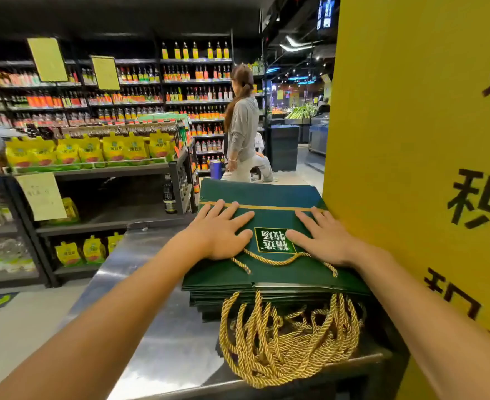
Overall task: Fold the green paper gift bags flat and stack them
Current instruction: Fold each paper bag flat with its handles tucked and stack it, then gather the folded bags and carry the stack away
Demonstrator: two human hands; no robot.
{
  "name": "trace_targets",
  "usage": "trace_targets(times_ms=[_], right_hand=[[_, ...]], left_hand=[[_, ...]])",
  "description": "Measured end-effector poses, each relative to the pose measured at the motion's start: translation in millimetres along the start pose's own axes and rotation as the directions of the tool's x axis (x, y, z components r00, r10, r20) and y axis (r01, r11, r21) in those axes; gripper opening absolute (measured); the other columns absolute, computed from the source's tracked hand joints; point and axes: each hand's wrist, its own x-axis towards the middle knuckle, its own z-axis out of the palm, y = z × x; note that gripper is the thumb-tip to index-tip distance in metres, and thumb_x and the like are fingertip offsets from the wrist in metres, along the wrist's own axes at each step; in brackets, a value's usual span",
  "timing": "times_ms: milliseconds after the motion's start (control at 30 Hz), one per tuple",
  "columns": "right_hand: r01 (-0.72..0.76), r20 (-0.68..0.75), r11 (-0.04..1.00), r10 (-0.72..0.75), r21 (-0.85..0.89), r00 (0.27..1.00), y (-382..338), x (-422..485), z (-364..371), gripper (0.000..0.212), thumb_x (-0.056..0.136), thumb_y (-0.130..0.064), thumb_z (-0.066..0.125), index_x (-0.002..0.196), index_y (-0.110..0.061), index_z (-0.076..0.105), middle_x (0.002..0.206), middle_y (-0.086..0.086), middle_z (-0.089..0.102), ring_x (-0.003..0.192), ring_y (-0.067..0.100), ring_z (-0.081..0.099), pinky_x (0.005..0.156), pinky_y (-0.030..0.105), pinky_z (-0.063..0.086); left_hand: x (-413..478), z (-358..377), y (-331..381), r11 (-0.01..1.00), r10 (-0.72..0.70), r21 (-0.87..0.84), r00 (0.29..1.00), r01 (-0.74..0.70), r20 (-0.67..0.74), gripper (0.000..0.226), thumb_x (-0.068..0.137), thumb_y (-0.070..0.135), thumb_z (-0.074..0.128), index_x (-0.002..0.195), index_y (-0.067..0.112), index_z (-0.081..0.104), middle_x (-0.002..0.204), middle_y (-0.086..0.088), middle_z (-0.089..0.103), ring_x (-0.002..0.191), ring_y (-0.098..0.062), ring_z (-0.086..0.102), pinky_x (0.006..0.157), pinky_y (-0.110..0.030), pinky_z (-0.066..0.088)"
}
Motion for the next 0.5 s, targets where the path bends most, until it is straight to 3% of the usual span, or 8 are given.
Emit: trace_targets(times_ms=[167, 500], right_hand=[[-0.015, 0.019, 0.999, 0.016, -0.042, 1.000, 1.3, 5.8, 11.9, 0.090, 0.084, -0.083, 0.013, 0.161, -0.038, -0.005, 0.170, 0.007, -0.011, 0.156, 0.029, -0.012, 0.126, 0.047, -0.003], [-0.017, 0.008, 0.998, 0.017, -0.066, 1.000, -3.3, 3.5, 5.0, 0.084, 0.091, -0.078, 0.018, 0.161, -0.037, -0.004, 0.170, 0.005, -0.011, 0.156, 0.028, -0.011, 0.126, 0.047, -0.003]], left_hand=[[5.1, 17.5, -3.6, 1.000, 0.007, -0.015, 1.000, -0.008, -0.021, 0.058, 0.105, 0.056, 0.016, 0.159, 0.044, 0.001, 0.171, 0.000, -0.006, 0.157, -0.026, -0.010, 0.125, -0.045, -0.009], [2.7, 16.0, -3.2, 0.999, -0.003, -0.053, 0.999, 0.001, -0.037, 0.059, 0.104, 0.056, 0.018, 0.160, 0.044, 0.002, 0.171, 0.001, -0.006, 0.157, -0.025, -0.011, 0.126, -0.046, -0.009]])
